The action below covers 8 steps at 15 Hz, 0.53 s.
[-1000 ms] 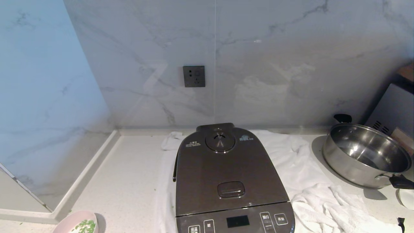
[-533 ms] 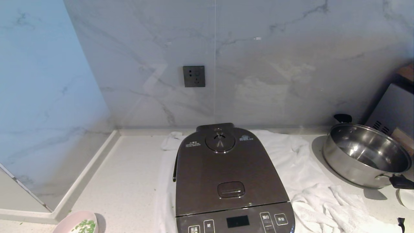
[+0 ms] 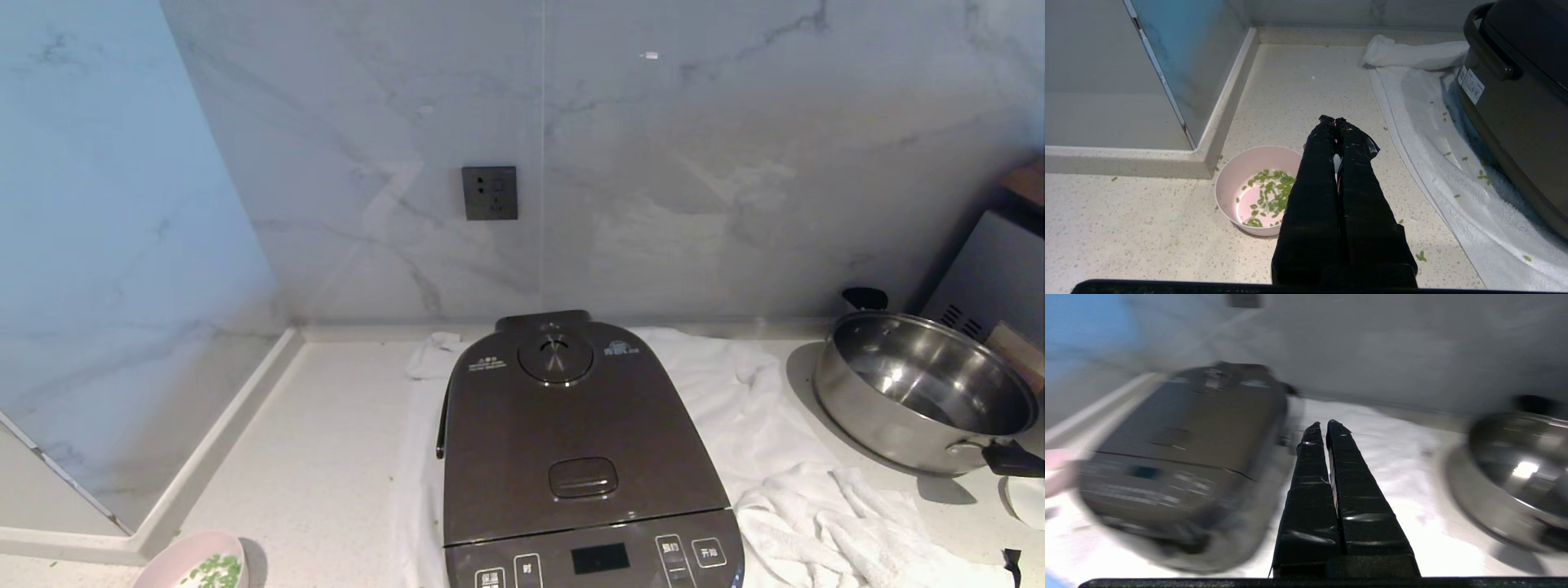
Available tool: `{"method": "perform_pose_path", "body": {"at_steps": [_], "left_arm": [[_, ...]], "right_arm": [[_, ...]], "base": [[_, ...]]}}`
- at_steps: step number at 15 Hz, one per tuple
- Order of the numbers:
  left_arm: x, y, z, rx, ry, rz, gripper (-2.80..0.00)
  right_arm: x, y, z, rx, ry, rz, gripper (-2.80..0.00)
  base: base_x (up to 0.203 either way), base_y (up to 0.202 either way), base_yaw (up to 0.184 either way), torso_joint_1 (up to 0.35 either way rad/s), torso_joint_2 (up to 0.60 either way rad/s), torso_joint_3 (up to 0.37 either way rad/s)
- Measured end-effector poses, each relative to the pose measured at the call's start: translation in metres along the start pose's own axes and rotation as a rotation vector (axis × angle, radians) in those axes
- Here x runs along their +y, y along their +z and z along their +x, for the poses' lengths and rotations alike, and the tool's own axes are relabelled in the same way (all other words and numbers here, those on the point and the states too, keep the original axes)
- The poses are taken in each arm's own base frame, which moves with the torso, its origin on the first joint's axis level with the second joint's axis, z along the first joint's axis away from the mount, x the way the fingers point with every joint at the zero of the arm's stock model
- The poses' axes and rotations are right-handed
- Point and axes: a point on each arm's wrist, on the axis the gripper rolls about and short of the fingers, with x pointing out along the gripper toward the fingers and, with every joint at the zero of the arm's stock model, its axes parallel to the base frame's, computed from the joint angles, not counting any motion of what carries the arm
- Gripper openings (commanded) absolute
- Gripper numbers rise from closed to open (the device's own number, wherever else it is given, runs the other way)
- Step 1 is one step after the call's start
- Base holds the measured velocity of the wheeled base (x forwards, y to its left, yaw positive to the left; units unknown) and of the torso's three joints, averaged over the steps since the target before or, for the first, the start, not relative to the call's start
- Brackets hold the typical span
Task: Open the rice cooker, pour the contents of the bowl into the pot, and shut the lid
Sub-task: Open the rice cooker
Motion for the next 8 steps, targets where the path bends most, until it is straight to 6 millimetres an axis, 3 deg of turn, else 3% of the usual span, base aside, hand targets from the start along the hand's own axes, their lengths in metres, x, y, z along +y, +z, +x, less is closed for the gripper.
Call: {"method": "perform_pose_path", "body": {"at_steps": [2,4,8], "left_arm": [[0.000,0.000,0.000,0.000,0.000,0.000,-2.80],[0.000,0.000,0.000,0.000,0.000,0.000,-2.80],[0.000,0.000,0.000,0.003,0.000,0.000,-2.80]], "right_arm": [[-0.007,0.032,0.032,0.063,0.148,0.087,-2.80],[-0.010,0.051,0.072,0.157,0.303,0.181,-2.80],[0.025,0.058,0.132,0.333,0.412,0.236,-2.80]], "base": [[0.000,0.000,0.000,0.000,0.00,0.000],[0.000,0.000,0.000,0.000,0.00,0.000],[0.000,0.000,0.000,0.000,0.00,0.000]]}}
